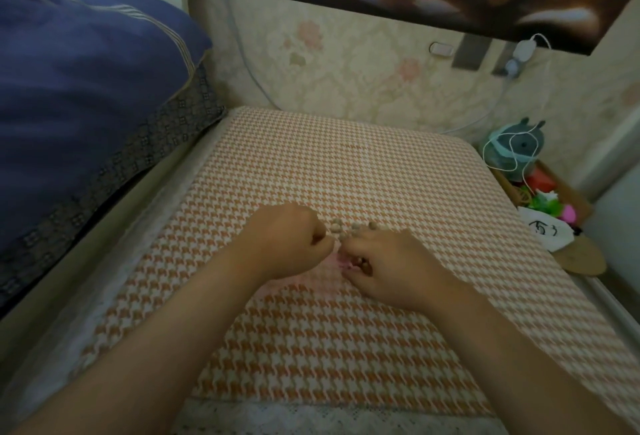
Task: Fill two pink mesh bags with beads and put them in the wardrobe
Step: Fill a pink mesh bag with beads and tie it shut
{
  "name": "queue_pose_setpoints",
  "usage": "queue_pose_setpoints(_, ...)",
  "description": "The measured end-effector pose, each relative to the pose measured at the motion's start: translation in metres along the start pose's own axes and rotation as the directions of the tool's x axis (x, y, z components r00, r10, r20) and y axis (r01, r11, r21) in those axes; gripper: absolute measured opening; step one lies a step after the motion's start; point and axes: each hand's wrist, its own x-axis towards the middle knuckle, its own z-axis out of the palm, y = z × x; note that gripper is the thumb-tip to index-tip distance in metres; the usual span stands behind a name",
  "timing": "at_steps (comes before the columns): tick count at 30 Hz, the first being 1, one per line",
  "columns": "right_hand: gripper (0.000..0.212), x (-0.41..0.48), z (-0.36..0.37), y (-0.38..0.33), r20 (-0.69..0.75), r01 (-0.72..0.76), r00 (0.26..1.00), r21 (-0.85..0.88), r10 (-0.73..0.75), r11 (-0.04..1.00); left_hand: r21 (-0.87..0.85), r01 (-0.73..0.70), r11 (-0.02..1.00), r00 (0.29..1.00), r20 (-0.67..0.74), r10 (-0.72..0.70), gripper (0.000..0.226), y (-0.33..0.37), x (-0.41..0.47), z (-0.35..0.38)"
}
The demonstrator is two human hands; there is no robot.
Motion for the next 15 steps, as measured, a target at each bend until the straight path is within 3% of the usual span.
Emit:
queue_pose_setpoints(5, 0.013, -0.006, -0.001, 0.007, 0.001, -0.064, 0.998, 0.028, 0.064, 0.998, -0.008, 0.020, 1.000, 1.000, 0.001, -0.020, 0.048, 0.009, 0.000, 0.001)
queue_pose_setpoints(7, 0.016, -0.011, -0.004, 0.007, 0.002, -0.151, 0.988, 0.260, 0.156, 0.954, -0.074, 0.067, 0.995, 0.998, 0.010, -0.066, 0.051, 0.014, 0.000, 0.004)
queue_pose_setpoints(9, 0.032, -0.017, -0.006, 0.009, -0.001, -0.246, 0.958, 0.510, 0.287, 0.824, -0.178, 0.162, 0.971, 0.987, 0.042, -0.157, 0.051, 0.014, -0.001, 0.006)
queue_pose_setpoints(10, 0.036, -0.020, -0.006, 0.014, -0.008, -0.280, 0.940, 0.550, 0.340, 0.787, -0.236, 0.212, 0.948, 0.977, 0.059, -0.204, 0.049, 0.013, -0.001, 0.006)
queue_pose_setpoints(13, 0.027, -0.028, -0.002, 0.031, -0.011, -0.346, 0.920, 0.452, 0.392, 0.823, -0.309, 0.282, 0.908, 0.958, 0.047, -0.281, 0.044, 0.008, -0.002, 0.008)
queue_pose_setpoints(15, 0.020, -0.030, 0.001, 0.036, 0.063, -0.376, 0.922, 0.380, 0.382, 0.845, -0.333, 0.277, 0.901, 0.958, 0.025, -0.286, 0.037, 0.007, -0.004, 0.010)
